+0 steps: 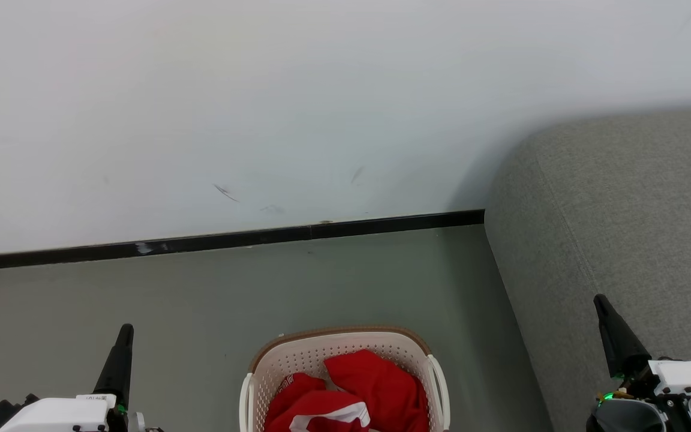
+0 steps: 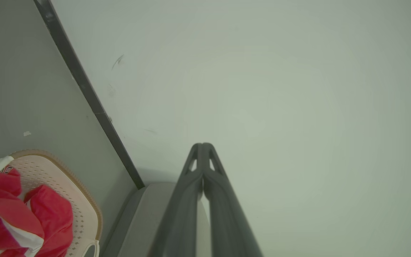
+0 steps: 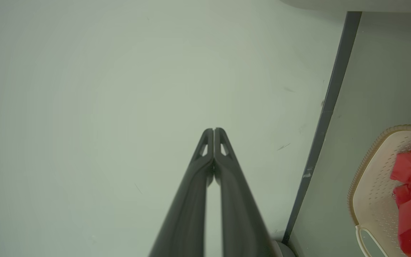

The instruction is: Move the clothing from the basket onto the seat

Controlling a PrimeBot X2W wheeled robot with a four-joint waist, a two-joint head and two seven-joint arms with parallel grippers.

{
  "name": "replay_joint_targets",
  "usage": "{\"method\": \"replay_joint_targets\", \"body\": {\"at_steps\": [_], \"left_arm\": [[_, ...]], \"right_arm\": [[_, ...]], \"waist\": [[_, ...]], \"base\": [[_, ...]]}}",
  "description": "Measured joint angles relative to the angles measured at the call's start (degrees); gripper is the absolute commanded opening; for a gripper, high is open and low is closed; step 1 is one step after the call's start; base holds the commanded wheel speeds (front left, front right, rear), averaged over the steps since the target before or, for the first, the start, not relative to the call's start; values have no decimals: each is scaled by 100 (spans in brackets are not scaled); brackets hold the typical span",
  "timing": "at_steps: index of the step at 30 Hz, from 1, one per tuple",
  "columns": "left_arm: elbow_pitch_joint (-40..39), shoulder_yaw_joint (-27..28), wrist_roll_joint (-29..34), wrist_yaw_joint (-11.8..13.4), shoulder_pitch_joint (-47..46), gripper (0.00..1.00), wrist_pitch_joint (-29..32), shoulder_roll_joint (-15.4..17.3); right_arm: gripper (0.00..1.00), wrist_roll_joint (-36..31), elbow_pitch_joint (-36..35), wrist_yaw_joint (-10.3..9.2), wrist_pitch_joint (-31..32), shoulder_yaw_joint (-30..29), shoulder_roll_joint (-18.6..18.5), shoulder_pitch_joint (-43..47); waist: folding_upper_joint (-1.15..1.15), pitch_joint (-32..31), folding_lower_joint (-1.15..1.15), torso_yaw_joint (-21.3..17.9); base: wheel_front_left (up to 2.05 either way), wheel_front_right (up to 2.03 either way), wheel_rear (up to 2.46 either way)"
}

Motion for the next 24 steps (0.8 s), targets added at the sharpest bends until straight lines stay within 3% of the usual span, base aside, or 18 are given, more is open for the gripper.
{"method": "replay_joint_targets", "body": {"at_steps": [21, 22, 24], "left_arm": [[186, -14, 2, 3, 117, 0, 0, -89], [243, -19, 2, 3, 174, 100, 0, -127], [292, -52, 3, 10, 264, 100, -1, -168]], "right_arm": [[0, 1, 175, 0, -1, 31, 76, 148], [100, 1, 233, 0, -1, 43, 108, 226], [100, 1, 280, 0, -3, 62, 138, 337]], "waist": [[0, 0, 0, 0], [0, 0, 0, 0], [0, 0, 0, -1]], "base": [[0, 0, 0], [0, 0, 0], [0, 0, 0]]}}
